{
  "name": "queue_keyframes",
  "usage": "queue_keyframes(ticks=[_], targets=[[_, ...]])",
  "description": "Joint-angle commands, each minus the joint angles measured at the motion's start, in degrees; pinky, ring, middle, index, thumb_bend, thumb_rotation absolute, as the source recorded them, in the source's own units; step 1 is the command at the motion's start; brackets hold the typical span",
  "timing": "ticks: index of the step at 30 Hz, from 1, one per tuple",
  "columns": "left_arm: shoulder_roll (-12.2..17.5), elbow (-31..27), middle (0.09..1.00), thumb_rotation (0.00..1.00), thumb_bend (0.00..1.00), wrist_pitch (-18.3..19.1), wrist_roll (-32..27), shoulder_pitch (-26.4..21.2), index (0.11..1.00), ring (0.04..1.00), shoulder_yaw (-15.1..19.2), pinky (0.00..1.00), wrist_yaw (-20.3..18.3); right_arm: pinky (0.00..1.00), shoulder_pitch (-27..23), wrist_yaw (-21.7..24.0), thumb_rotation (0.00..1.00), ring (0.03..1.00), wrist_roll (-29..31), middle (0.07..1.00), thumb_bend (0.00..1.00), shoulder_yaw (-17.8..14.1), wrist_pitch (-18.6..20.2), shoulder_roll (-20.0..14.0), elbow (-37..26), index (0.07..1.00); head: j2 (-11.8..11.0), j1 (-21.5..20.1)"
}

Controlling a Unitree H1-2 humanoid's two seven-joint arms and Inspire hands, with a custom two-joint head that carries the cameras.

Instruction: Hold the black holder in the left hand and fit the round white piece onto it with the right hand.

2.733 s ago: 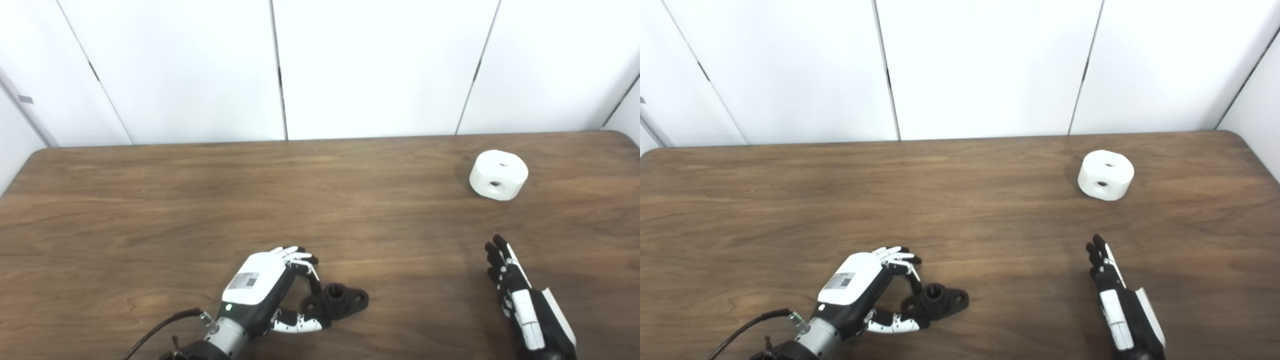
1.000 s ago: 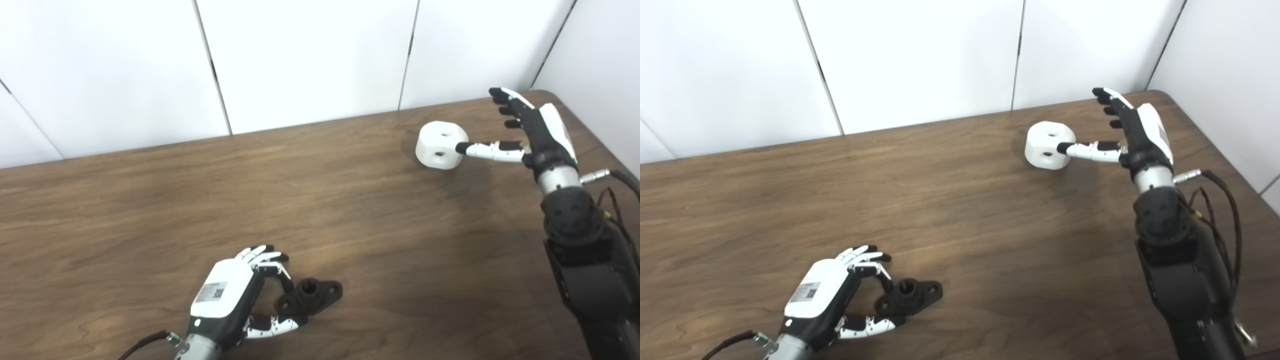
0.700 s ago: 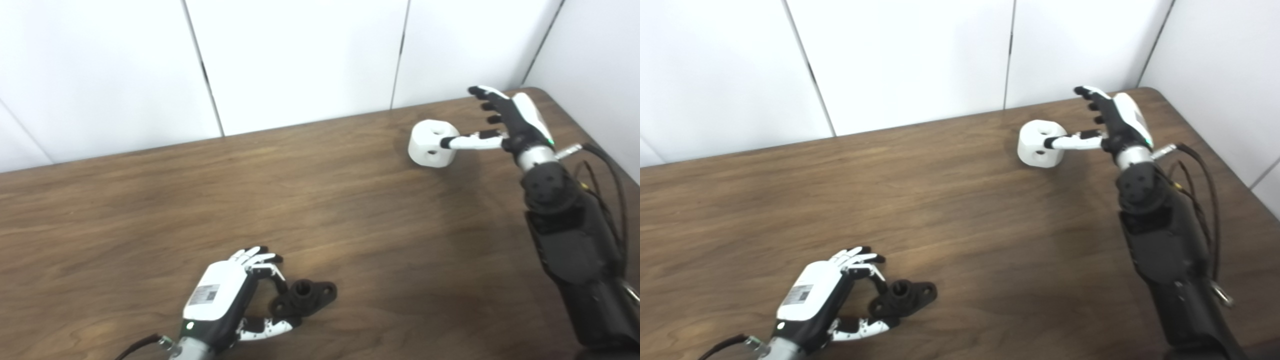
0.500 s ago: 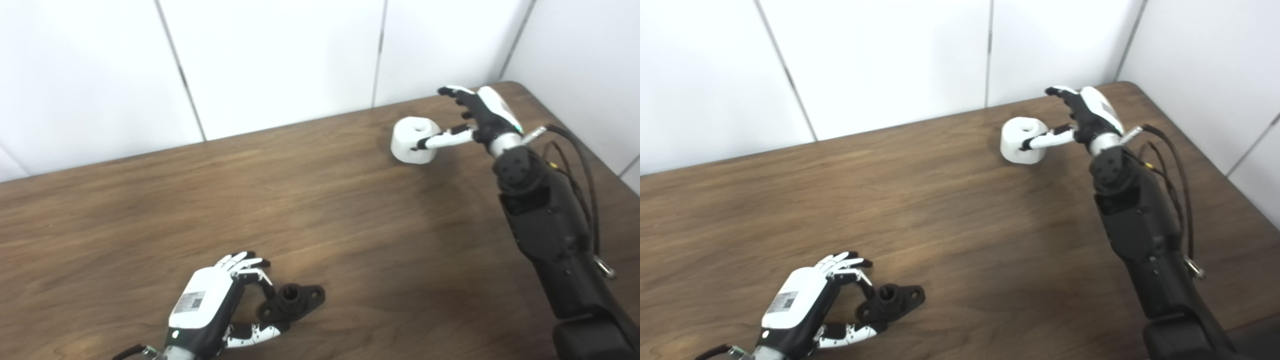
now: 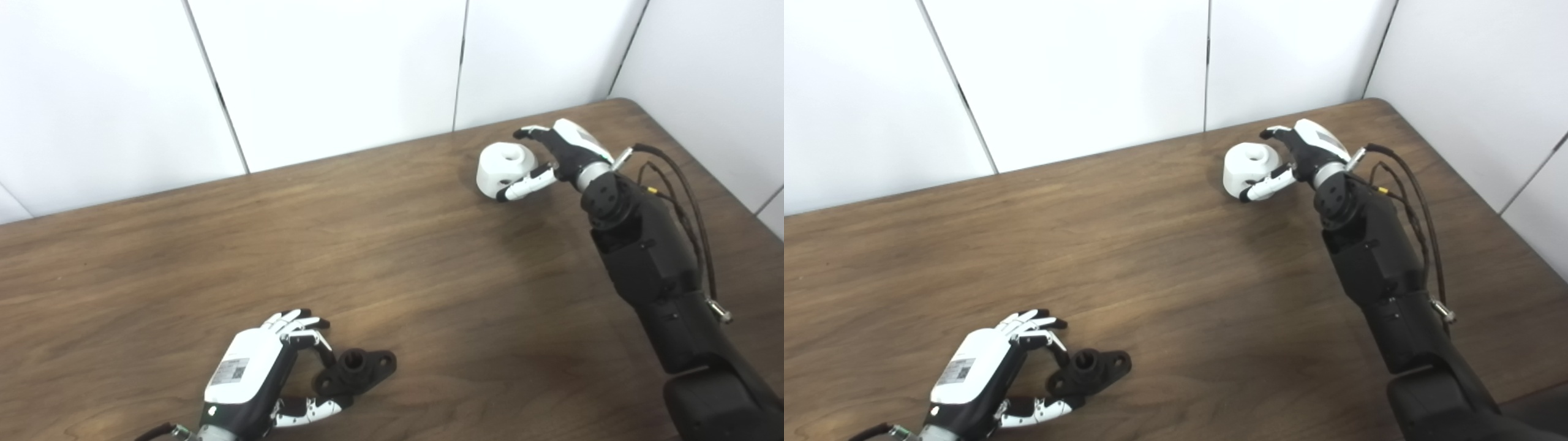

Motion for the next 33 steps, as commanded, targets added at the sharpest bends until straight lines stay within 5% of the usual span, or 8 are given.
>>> queue_keyframes(ticks=[1,33], targets=[[1.2,1.03,0.802,0.06,0.52,1.15,0.66,0.87,0.489,0.899,-0.08,0.91,-2.93,1.0,-2.41,-1.14,0.28,0.973,-0.6,0.92,0.88,-0.25,-0.21,-1.55,-0.85,0.867,0.08,0.07],[0.33,0.12,0.803,0.06,0.52,1.82,1.38,1.04,0.489,0.903,0.19,0.91,-4.03,0.95,-2.41,-7.56,0.24,0.976,5.57,0.919,0.83,2.78,-0.39,-3.38,0.02,0.631,0.7,0.88]])
